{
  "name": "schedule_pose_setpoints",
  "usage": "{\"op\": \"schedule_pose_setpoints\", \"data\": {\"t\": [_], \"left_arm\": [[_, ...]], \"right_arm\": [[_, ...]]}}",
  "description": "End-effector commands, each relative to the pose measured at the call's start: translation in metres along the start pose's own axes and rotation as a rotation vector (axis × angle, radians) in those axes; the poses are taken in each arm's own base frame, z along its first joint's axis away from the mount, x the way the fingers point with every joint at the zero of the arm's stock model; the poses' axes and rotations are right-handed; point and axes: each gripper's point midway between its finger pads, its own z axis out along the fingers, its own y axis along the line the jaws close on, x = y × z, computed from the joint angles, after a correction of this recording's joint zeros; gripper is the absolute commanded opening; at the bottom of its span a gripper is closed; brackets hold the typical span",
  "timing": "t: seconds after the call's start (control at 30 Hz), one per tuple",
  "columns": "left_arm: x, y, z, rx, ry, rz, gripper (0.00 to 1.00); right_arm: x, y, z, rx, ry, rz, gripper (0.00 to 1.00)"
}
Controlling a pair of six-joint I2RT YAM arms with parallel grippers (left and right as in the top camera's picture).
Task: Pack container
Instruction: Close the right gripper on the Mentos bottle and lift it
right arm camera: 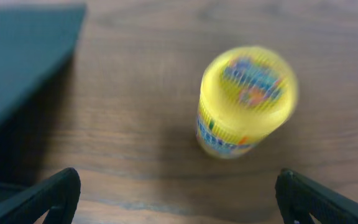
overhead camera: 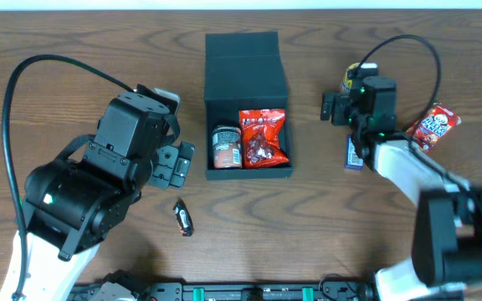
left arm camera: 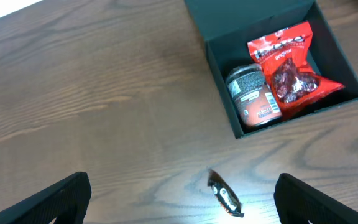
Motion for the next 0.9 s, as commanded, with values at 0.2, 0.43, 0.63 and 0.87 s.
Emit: {"op": "schedule_pose_setpoints", "data": {"t": [0.2, 0.43, 0.63, 0.87], "left_arm": [[0.001, 0.006, 0.002, -0.034, 0.005, 0.018, 0.95], [-0.002, 0.005, 0.002, -0.030, -0.007, 0.015, 0.95], [-0.004, 0.005, 0.002, -0.030, -0.014, 0.013, 0.95], [-0.006, 0.005, 0.002, -0.029, -0.021, 0.011, 0.95]], "right_arm": [[0.009, -0.031, 0.028, 0.078, -0.027, 0.025, 0.99], [-0.009, -0.042, 0.032, 0.093, -0.118, 0.041, 0.99], [-0.008, -0.044, 0.048, 0.094, -0.145, 0.043, 0.99], [-0.012, -0.045, 0.067, 0.092, -0.143, 0.075, 0.99]]}}
